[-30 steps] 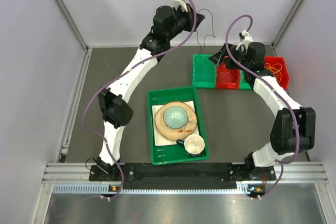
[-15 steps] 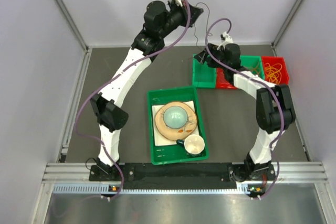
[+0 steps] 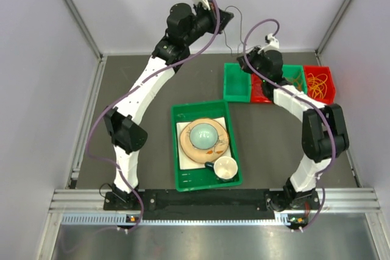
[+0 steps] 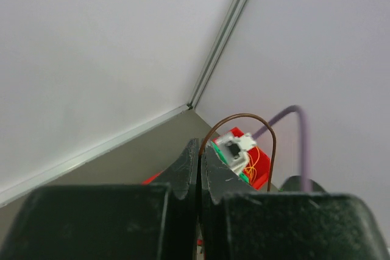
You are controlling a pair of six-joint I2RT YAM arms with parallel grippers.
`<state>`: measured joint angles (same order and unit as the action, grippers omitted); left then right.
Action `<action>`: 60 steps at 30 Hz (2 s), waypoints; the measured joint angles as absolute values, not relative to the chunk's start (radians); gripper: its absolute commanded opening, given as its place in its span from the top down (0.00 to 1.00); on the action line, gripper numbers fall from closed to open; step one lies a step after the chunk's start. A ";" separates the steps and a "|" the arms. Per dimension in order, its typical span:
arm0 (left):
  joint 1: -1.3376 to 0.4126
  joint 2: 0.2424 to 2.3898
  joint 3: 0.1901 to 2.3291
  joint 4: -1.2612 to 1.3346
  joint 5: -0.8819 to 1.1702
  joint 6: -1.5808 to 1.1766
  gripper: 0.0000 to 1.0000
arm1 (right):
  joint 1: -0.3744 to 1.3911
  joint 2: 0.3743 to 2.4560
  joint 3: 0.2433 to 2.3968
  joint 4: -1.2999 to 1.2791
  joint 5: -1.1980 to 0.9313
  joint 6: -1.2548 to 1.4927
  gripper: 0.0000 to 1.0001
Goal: Untangle the cables
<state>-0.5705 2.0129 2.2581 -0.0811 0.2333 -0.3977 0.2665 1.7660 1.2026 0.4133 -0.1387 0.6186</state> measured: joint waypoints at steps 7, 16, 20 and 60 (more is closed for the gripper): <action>-0.542 2.095 2.256 -0.034 0.271 -0.479 1.00 | 0.252 1.655 1.131 0.448 -0.117 0.602 1.00; -0.538 2.124 2.305 -0.037 0.295 -0.515 1.00 | 0.208 1.692 1.105 0.458 -0.236 0.621 0.91; -0.538 2.124 2.355 -0.022 0.302 -0.530 1.00 | 0.207 1.713 1.130 0.465 -0.279 0.655 0.60; -0.538 2.329 2.342 0.211 0.295 -0.580 1.00 | 0.194 1.911 1.345 0.477 -0.207 0.685 1.00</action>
